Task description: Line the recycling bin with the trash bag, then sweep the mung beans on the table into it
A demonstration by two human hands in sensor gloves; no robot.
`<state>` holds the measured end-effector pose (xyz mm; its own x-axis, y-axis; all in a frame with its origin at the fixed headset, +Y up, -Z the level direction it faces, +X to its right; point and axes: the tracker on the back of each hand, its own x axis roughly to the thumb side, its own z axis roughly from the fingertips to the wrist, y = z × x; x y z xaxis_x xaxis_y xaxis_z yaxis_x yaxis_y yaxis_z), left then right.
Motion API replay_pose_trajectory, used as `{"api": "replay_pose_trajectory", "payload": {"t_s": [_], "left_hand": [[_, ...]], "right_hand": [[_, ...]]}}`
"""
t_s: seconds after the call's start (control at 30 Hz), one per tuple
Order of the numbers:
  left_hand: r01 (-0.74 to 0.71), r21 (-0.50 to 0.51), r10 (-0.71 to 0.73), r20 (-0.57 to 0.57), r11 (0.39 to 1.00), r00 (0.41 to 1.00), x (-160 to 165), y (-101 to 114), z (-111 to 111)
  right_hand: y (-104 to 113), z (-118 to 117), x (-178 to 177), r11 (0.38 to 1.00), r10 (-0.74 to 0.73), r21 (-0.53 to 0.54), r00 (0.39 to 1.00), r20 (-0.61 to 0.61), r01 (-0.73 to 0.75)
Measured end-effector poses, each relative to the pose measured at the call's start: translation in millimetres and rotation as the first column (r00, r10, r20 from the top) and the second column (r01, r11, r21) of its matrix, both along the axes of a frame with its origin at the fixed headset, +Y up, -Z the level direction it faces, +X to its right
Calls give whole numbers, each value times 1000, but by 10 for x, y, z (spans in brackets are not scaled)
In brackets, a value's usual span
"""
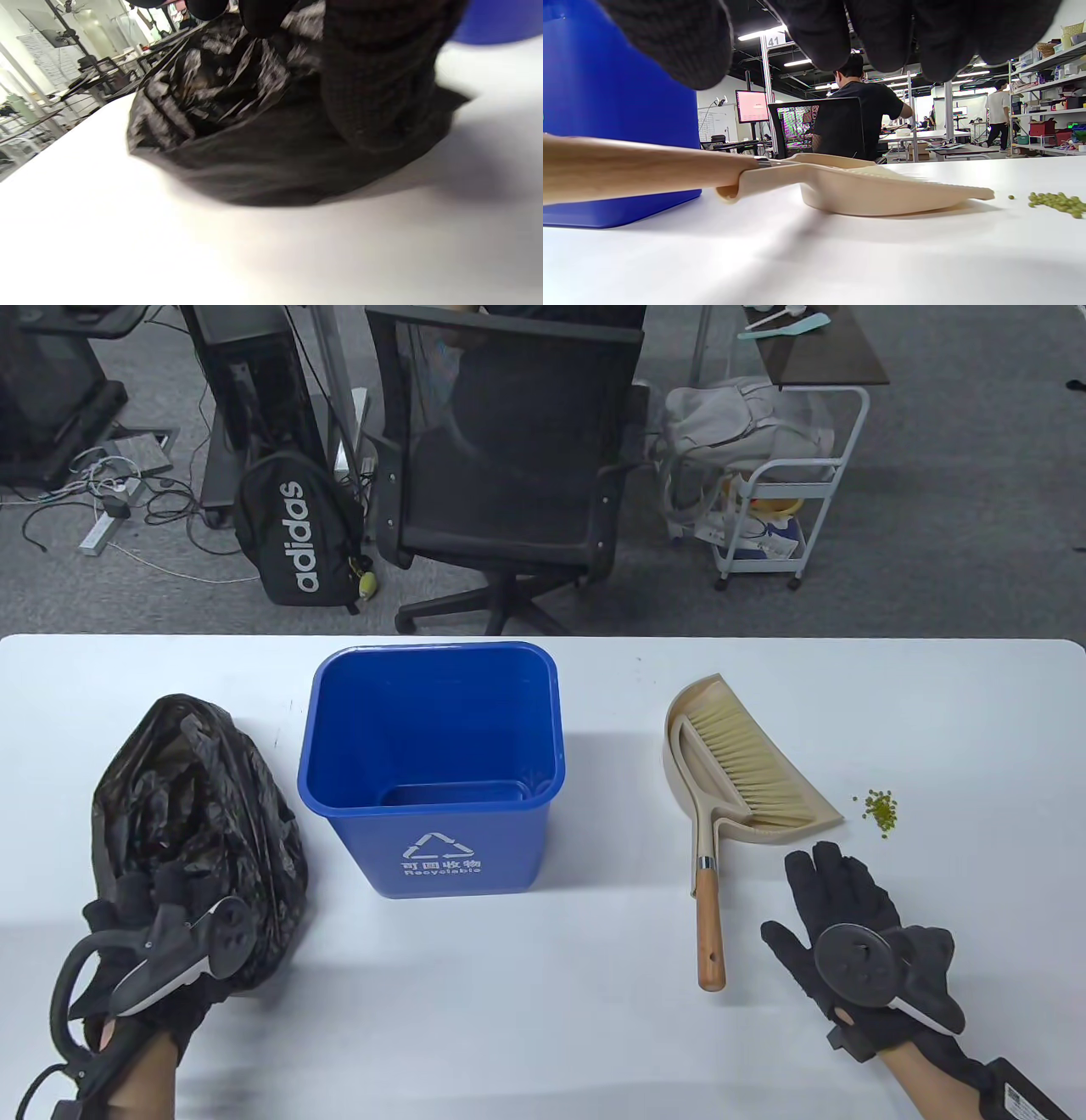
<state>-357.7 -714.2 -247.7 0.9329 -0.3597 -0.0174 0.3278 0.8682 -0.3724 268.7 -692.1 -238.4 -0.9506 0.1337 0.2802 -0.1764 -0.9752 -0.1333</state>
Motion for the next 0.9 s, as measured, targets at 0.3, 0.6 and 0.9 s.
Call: {"api": "replay_pose_trajectory", "payload": {"t_s": [0.3,0.6,0.9], "left_hand": [[122,4,-122,-21,993,992,-169,-293,-99],[-221,191,212,68,956,975,-21,239,94],[-302,189,227,337,934,914,748,708,532]], "right_hand": [[-2,-30,-50,1000,1,0,1000,-14,-1],[113,-66,-139,999,-38,12,998,-54,39],[482,-20,-541,993,-112,22,981,-156,117]]}}
